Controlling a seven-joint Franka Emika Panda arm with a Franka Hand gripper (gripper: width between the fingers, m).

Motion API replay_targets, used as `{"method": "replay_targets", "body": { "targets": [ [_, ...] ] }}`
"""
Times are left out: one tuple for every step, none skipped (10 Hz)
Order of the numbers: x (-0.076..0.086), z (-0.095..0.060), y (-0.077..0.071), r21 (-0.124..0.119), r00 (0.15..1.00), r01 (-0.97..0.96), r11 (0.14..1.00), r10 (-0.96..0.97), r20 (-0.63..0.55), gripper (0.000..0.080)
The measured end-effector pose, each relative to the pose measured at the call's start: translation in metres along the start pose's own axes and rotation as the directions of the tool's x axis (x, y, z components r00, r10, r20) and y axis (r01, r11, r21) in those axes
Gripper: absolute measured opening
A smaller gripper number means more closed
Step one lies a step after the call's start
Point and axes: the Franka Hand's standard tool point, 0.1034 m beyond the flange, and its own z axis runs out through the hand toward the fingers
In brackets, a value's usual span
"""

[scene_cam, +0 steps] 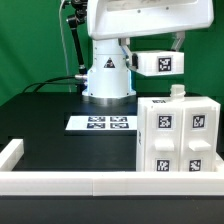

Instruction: Assemble cabinet

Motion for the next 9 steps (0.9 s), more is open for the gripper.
{"method": "replay_targets", "body": {
  "targets": [
    [0.0, 0.0, 0.0, 0.0, 1.0, 0.0, 1.0, 0.0, 0.0, 0.0558],
    [0.002, 0.001, -0.003, 0.0, 1.0, 0.003, 1.0, -0.003, 0.005, 0.0558],
    [0.01, 0.001, -0.011, 0.003, 1.0, 0.02, 1.0, -0.02, 0.009, 0.0558],
    [0.019, 0.001, -0.017, 0.006, 1.0, 0.03, 1.0, -0.03, 0.005, 0.0558],
    [0.027, 0.003, -0.02, 0.008, 0.999, 0.036, 0.999, -0.036, 0.001, 0.0558],
    [0.031, 0.006, -0.021, 0.009, 0.999, 0.039, 0.999, -0.039, 0.002, 0.0558],
    [0.031, 0.01, -0.022, 0.009, 0.999, 0.04, 0.999, -0.04, 0.004, 0.0558],
    [0.03, 0.014, -0.023, 0.01, 0.999, 0.041, 0.999, -0.041, 0.007, 0.0558],
    [0.029, 0.016, -0.023, 0.011, 0.999, 0.042, 0.999, -0.042, 0.01, 0.0558]
  ]
}}
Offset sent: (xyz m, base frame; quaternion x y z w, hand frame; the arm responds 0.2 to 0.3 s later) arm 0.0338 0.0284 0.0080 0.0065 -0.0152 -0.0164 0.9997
